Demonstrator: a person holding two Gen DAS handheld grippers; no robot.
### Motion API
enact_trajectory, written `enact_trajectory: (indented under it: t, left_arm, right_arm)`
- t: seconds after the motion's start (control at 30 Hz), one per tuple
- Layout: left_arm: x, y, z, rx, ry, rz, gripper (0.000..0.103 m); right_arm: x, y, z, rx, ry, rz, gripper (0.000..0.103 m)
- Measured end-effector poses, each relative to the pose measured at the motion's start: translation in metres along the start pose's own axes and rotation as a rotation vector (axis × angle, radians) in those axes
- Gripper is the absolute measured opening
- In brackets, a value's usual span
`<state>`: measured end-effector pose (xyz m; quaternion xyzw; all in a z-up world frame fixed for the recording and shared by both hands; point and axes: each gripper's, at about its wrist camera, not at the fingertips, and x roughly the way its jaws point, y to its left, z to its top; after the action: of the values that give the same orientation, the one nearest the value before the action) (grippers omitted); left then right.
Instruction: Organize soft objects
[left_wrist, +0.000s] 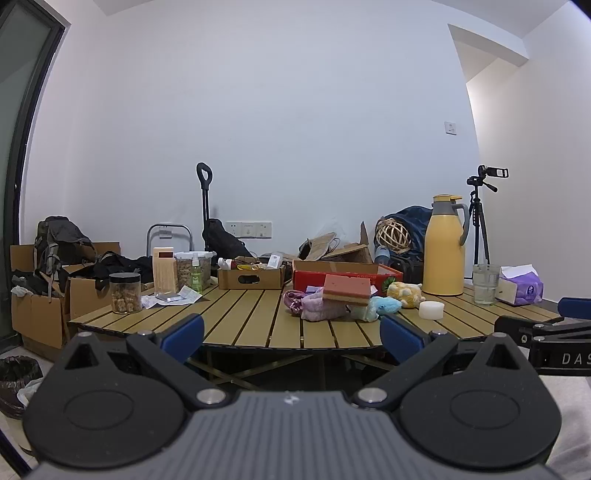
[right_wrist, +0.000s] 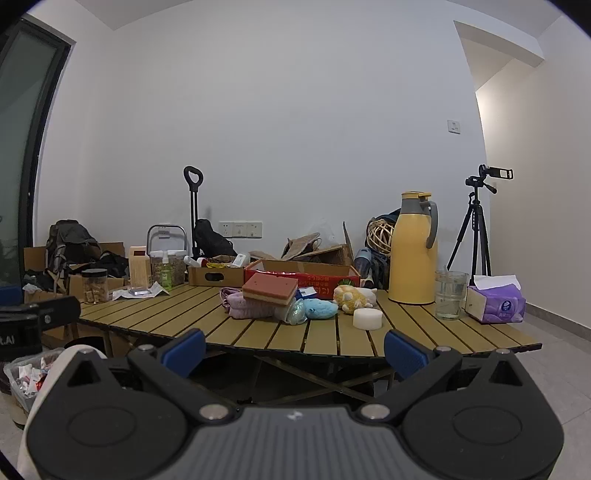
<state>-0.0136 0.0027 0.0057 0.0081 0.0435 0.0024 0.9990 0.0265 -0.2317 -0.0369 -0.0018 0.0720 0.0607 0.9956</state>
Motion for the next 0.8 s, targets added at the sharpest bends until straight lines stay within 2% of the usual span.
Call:
enact_trajectory:
  t: [0.8]
  left_arm:
    - [-0.0019,-0.0008,0.0015,0.003,-0.01,0.001,0.103]
  right_arm:
    - [-0.0039,-0.0001,0.0001,0.003,-0.002,0.006,0.103]
